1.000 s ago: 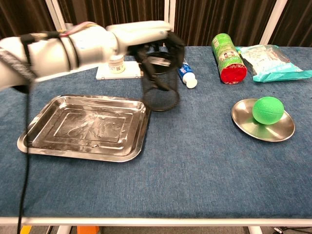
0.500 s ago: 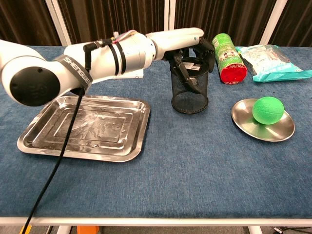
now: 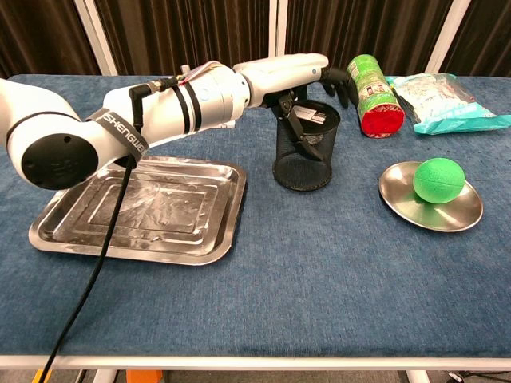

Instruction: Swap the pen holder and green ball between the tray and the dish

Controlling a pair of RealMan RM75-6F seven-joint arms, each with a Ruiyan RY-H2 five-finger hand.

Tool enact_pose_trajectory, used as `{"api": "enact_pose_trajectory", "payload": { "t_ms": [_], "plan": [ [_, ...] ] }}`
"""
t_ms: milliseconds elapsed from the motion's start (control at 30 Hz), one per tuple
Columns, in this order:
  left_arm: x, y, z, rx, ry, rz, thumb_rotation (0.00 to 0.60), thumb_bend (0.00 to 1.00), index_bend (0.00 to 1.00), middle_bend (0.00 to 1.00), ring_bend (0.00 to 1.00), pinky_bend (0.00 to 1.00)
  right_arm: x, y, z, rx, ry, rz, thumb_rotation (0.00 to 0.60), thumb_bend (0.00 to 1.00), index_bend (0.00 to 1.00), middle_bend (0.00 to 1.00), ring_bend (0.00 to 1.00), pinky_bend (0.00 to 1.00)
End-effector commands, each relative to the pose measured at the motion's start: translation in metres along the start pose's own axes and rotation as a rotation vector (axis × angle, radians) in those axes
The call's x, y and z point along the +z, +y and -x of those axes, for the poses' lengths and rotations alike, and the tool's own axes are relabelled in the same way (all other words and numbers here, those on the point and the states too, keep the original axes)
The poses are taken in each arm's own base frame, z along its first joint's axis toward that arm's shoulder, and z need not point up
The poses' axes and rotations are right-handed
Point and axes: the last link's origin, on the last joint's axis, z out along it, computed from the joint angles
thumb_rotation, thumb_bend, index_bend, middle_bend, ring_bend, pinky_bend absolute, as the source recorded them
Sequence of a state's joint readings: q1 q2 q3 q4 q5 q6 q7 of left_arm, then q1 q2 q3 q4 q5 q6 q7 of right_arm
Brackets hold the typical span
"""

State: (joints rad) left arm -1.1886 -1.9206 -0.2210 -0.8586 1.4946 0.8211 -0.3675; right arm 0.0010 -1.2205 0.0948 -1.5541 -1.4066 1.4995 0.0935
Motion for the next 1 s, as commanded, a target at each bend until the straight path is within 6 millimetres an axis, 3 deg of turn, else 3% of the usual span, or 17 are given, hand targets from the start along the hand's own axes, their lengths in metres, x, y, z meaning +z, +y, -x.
{"api": "enact_pose_trajectory", "payload": {
  "t_ms": [33,200,367,500,667,833,1000],
  "plan": [
    [-0.001,-0.001,0.0,0.001,0.0,0.003,0.6,0.01,0.18,0.16,0.11,0.38,0.0,0.0,-0.001,-0.002,0.003,0.001,0.6,0.01,0.0,0.0,0.0,0.0],
    [-0.006,0.001,-0.003,0.003,0.006,0.014,0.6,0.01,0.17,0.15,0.11,0.37,0.0,0.0,-0.002,-0.003,0.005,0.001,0.6,0.01,0.0,0.0,0.0,0.0],
    [-0.034,-0.011,-0.018,0.034,0.011,-0.005,0.6,0.01,0.17,0.14,0.09,0.35,0.0,-0.001,-0.003,-0.012,-0.002,-0.008,0.6,0.01,0.0,0.0,0.0,0.0],
    [-0.078,-0.029,-0.035,0.077,0.041,-0.073,0.6,0.01,0.17,0.14,0.08,0.35,0.003,-0.006,-0.002,-0.027,-0.016,-0.026,0.6,0.01,0.0,0.0,0.0,0.0],
    [-0.151,-0.052,-0.053,0.124,0.088,-0.237,0.6,0.01,0.17,0.14,0.08,0.35,0.013,-0.021,0.002,-0.05,-0.047,-0.076,0.6,0.01,0.0,0.0,0.0,0.0],
    [-0.228,-0.069,-0.051,0.152,0.132,-0.44,0.6,0.01,0.17,0.14,0.08,0.35,0.037,-0.05,0.007,-0.096,-0.096,-0.169,0.6,0.01,0.0,0.0,0.0,0.03],
    [-0.285,-0.079,-0.047,0.149,0.174,-0.571,0.6,0.01,0.17,0.14,0.08,0.34,0.064,-0.079,0.014,-0.15,-0.156,-0.25,0.6,0.01,0.0,0.0,0.0,0.06]
  ]
}}
